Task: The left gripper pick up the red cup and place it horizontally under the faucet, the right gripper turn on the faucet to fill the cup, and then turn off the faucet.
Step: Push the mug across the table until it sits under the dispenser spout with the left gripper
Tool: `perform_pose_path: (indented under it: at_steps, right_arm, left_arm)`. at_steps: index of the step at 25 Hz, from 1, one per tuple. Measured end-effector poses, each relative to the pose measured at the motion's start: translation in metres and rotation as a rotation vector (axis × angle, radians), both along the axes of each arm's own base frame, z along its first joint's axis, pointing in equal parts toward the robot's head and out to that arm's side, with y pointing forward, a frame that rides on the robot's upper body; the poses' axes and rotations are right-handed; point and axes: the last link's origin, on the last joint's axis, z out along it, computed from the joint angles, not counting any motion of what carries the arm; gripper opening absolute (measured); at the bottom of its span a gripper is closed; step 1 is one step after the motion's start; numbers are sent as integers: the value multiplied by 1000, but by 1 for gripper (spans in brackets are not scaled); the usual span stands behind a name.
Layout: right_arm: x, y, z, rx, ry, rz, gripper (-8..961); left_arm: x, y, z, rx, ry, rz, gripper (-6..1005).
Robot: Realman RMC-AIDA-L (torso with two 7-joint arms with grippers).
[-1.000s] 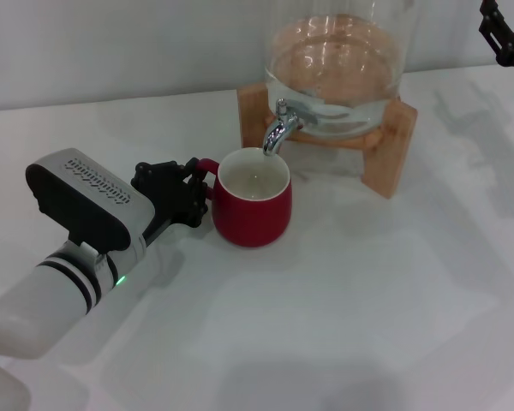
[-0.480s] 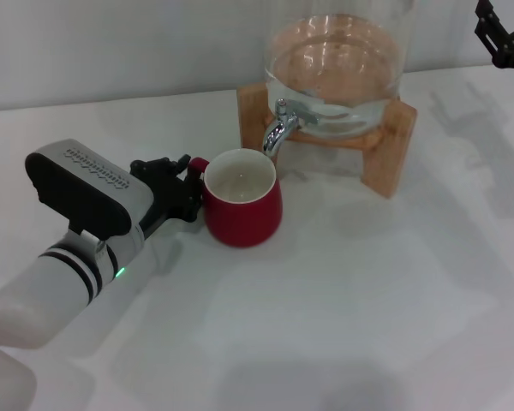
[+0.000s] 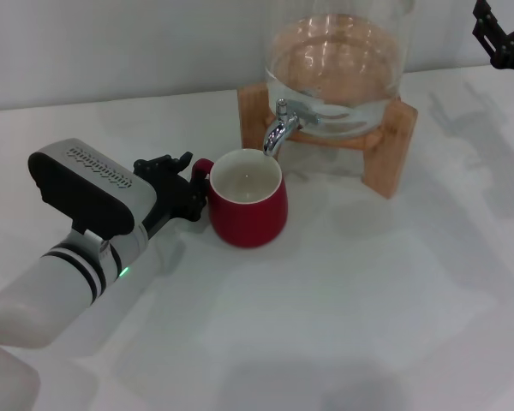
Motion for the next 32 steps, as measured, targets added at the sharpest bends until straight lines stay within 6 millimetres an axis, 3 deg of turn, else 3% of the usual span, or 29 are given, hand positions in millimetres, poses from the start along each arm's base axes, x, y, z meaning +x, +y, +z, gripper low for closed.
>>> perform_pose_path:
  at_steps: [8, 14, 32]
  right_arm:
    - [0, 0, 0, 0, -5, -2, 675]
    - [0, 0, 0, -1, -6, -2, 675]
    - [3, -4, -3, -15, -12, -7, 676]
  left_arm:
    - [-1, -1, 0, 0, 0, 3, 297]
    - [-2, -2, -1, -5, 3, 2, 394]
    - [1, -15, -11, -37, -1, -5, 394]
